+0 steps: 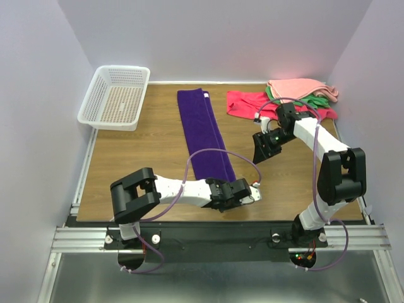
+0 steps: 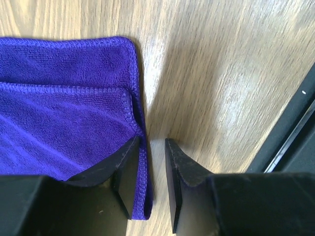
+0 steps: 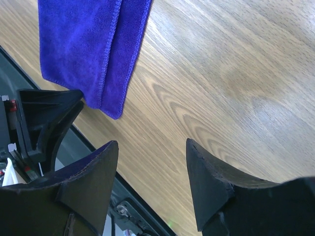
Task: Roll the towels
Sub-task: Fold the towel
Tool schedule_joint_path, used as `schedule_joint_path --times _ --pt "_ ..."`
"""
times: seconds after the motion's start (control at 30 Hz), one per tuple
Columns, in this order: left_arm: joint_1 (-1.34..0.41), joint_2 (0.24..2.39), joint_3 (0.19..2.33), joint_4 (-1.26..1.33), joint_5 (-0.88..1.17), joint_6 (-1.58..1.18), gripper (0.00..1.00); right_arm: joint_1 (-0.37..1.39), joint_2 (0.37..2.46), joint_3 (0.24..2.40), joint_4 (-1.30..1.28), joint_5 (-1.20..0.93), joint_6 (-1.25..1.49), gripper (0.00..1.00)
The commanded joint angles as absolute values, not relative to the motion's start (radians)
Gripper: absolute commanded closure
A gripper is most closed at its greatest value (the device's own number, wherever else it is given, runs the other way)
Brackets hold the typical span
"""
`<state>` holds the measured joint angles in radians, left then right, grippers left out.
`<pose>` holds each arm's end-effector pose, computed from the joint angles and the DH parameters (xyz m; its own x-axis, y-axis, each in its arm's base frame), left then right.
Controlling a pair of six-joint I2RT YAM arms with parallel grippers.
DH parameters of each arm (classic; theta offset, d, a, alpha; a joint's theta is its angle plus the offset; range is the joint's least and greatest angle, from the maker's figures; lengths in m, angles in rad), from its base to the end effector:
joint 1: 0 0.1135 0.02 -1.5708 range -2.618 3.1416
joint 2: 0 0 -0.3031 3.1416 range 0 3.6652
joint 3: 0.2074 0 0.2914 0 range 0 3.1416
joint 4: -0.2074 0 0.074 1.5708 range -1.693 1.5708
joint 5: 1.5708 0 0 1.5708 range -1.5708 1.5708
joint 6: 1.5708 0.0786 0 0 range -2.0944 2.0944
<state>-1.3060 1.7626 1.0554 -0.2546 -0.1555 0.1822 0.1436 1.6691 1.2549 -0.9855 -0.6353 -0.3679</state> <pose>0.1217 -0.4025 0.1470 -0.0425 0.8409 -0.5396 0.9538 0.1949 0.2286 0.3479 0.0974 0.2200 -0.8326 -0.4129 -0.3692 -0.5515 0.6791 0.4844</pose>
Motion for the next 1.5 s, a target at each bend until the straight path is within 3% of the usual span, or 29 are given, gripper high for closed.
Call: schedule_joint_path --times 0.0,0.13,0.4,0.9,1.47 --pt "-1.283 1.769 1.025 -0.21 -0.164 0.209 0.63 0.138 1.663 1.262 -0.974 -0.649 -0.38 0.37" --pt "-1.276 1.77 0.997 -0.181 -0.158 0.247 0.68 0.138 1.667 1.261 -0.976 -0.649 -0.38 0.37" --pt "-1.252 1.77 0.999 -0.192 -0.101 0.273 1.0 0.138 1.672 1.266 -0.979 -0.655 -0.385 0.38" --pt "-1.181 1.611 1.08 -0.331 -0.025 0.336 1.0 0.137 1.689 1.259 -0.98 -0.676 -0.394 0.39" --pt "-0.965 1.629 1.167 -0.376 0.066 0.567 1.0 0.137 1.712 1.259 -0.979 -0.69 -0.399 0.39"
